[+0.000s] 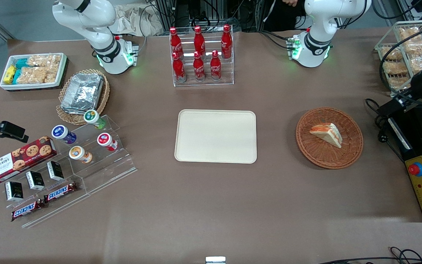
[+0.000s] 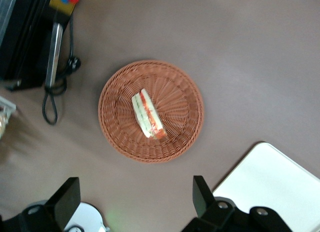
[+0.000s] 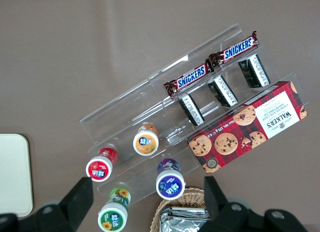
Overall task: Place sandwich from basket to tray
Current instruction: 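Move the left gripper toward the wicker basket with the wrapped sandwich, then lower the open left gripper around the wrapped sandwich in the basket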
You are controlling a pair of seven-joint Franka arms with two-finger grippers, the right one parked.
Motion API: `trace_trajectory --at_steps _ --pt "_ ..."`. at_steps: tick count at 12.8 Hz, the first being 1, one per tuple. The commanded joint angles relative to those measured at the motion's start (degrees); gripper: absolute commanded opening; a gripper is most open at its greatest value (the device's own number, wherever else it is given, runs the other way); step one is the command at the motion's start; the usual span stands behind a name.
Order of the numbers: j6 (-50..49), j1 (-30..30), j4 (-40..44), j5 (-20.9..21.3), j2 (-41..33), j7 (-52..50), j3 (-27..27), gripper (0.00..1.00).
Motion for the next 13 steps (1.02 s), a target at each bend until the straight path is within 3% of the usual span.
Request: trace_trajectory --at_steps 1,6,13 --pt "5.8 -0.5 -9.8 1.1 -3.6 -6.8 0.1 1.00" --pt "30.9 -0.5 -34.1 1.2 -9.4 -21.0 0.1 1.00" --pt "49.8 -0.5 -46.9 1.2 -7.5 -25.5 -0.6 1.00"
